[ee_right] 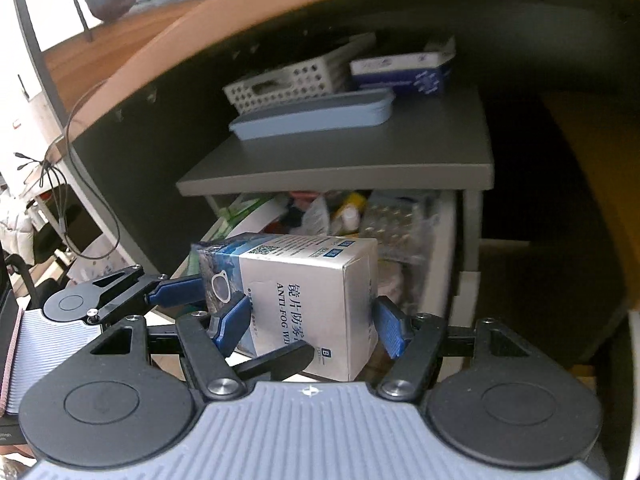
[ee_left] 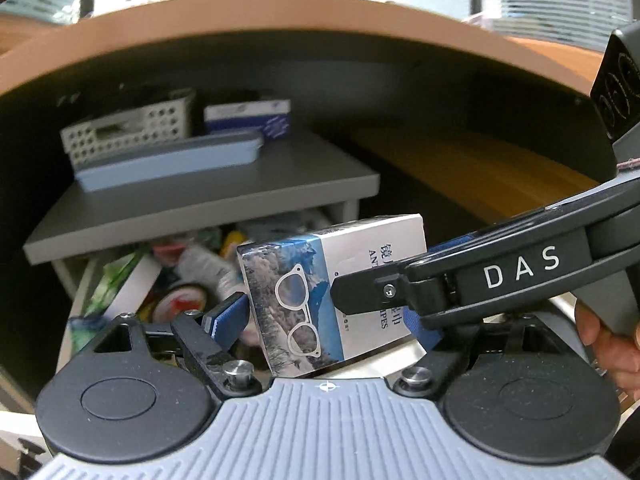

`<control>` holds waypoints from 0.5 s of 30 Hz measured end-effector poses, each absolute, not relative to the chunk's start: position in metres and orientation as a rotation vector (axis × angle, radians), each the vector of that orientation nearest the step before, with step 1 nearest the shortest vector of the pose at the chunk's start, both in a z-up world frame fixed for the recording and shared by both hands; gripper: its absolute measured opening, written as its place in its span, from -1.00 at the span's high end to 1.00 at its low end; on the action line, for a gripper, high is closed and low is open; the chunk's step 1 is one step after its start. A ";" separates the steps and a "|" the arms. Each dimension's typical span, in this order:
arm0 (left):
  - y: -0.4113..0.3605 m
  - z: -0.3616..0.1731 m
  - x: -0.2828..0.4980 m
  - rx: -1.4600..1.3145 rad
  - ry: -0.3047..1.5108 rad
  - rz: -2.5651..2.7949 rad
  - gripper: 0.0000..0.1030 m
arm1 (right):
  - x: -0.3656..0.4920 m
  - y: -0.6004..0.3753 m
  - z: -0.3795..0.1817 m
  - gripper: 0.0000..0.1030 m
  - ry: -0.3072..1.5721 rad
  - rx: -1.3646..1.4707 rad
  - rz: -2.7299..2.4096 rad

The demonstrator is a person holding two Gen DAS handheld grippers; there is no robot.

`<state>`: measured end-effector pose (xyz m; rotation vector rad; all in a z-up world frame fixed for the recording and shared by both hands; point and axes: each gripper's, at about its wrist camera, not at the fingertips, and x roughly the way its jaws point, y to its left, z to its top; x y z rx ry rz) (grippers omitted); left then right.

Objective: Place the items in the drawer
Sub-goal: 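Carry the wipes box over the open top drawer with the right gripper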

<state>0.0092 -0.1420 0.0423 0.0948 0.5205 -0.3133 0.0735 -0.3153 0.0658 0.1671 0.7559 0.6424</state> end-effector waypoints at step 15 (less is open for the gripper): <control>-0.092 0.025 0.033 0.090 0.606 -0.256 -0.66 | 0.098 -0.254 0.050 -0.44 0.810 0.109 0.685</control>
